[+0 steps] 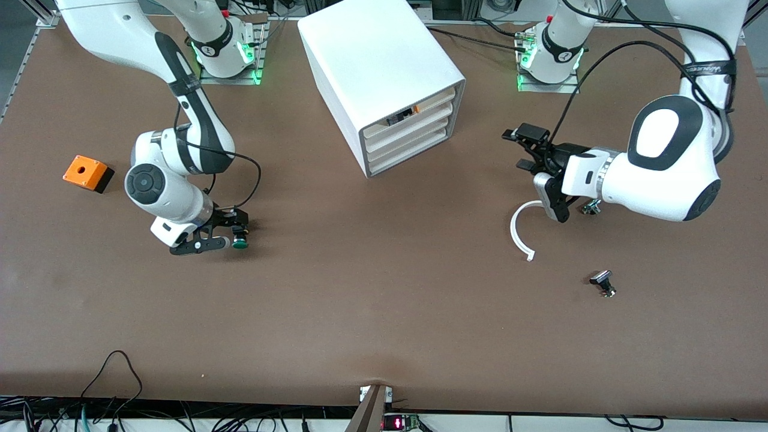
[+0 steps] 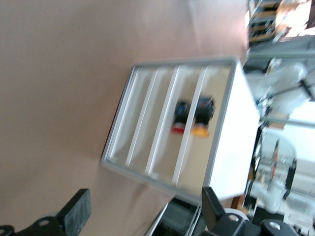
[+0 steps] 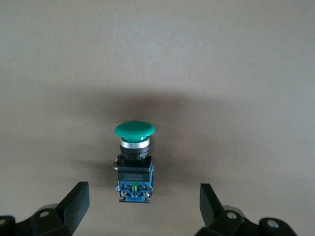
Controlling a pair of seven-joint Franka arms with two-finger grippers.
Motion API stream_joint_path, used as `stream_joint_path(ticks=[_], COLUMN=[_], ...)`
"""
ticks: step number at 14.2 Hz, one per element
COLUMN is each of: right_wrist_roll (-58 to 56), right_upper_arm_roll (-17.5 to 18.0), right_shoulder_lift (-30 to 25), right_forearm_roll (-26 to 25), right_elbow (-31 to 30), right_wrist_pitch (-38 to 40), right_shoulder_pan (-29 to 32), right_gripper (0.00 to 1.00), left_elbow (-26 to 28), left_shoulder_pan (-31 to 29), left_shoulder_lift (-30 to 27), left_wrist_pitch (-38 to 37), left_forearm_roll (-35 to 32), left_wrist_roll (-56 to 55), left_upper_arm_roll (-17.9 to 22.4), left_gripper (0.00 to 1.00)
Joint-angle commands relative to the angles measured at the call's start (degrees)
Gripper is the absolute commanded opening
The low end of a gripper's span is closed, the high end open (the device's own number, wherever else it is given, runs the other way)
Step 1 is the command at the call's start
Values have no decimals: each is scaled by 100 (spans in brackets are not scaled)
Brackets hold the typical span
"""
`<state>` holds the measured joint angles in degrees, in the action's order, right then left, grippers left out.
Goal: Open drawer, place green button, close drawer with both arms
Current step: 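Grasp the green button with the right gripper while the left gripper grips the handle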
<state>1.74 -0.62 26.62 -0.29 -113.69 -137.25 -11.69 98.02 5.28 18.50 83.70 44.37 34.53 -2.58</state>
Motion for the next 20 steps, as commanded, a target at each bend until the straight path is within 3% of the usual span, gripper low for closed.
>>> stream_joint_path(ticks=[1,4,6,8,12,16,17,19,20], right_wrist_roll=[124,142,142,142,142,159,160,116,55], right_upper_arm_roll=[53,53,70,79,79,192,272,281,281], right_shoulder_lift=[89,159,203,203,212,169,99,-200,-340], right_forearm_roll=[29,29,29,29,29,47,56,117,117], right_elbow=[-144,-206,-258,-276,-285,-233,-215,-84,-22], right_wrist_pitch=[-276,-337,-417,-417,-382,-373,-390,-391,-391], right_shoulder_pan=[-35,-35,-35,-35,-70,-71,-71,-71,-71], right_gripper=[99,99,92,77,34,3,0,0,0], left_elbow=[707,1769,1878,2149,2818,2994,3012,3073,3100], left_shoulder_pan=[61,70,79,35,201,290,281,289,263], left_shoulder_lift=[92,48,66,275,540,847,944,1067,1120], left_wrist_pitch=[942,2270,2432,2659,2959,2942,2916,2898,2898], left_forearm_roll=[432,1000,1127,1214,2864,3192,3262,3525,3744], left_wrist_roll=[256,282,430,1227,2689,3277,3471,3867,3999], left_upper_arm_roll=[-259,-953,-1034,-1034,-1078,-1096,-1096,-1226,-1349], left_gripper=[99,94,93,90,89,79,77,60,59])
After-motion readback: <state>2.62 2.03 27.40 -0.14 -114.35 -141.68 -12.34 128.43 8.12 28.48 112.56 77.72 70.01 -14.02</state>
